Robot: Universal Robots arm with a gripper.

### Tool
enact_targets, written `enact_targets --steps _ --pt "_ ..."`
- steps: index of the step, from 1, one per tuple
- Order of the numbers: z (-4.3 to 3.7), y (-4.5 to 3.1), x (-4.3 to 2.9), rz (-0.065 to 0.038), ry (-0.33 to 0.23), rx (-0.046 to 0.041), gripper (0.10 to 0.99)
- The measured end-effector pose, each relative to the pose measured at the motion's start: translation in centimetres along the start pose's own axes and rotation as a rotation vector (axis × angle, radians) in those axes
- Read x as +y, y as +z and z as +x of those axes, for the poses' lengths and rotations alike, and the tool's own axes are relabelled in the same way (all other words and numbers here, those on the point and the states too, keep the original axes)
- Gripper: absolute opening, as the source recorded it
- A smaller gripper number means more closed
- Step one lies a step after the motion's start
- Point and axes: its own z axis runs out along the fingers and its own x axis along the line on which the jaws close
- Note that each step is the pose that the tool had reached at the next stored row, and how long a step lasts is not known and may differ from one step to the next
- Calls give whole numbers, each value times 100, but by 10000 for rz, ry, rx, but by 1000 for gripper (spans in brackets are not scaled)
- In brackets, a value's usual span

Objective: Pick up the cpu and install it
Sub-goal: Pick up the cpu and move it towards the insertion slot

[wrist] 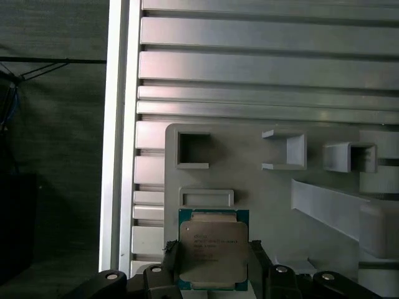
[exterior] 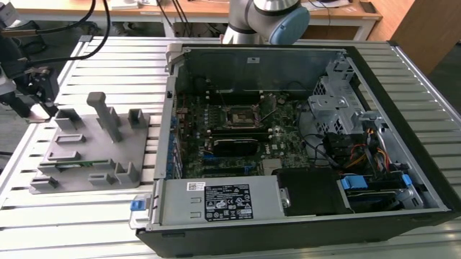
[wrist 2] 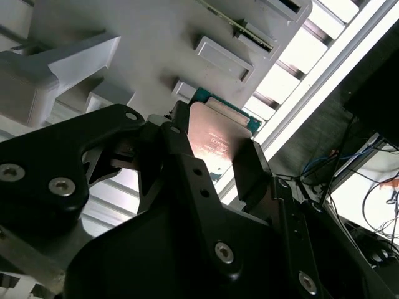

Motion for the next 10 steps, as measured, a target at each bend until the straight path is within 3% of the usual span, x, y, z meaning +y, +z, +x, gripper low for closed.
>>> enact_targets --steps 10 --pt "-1 -96 23 0 0 1 525"
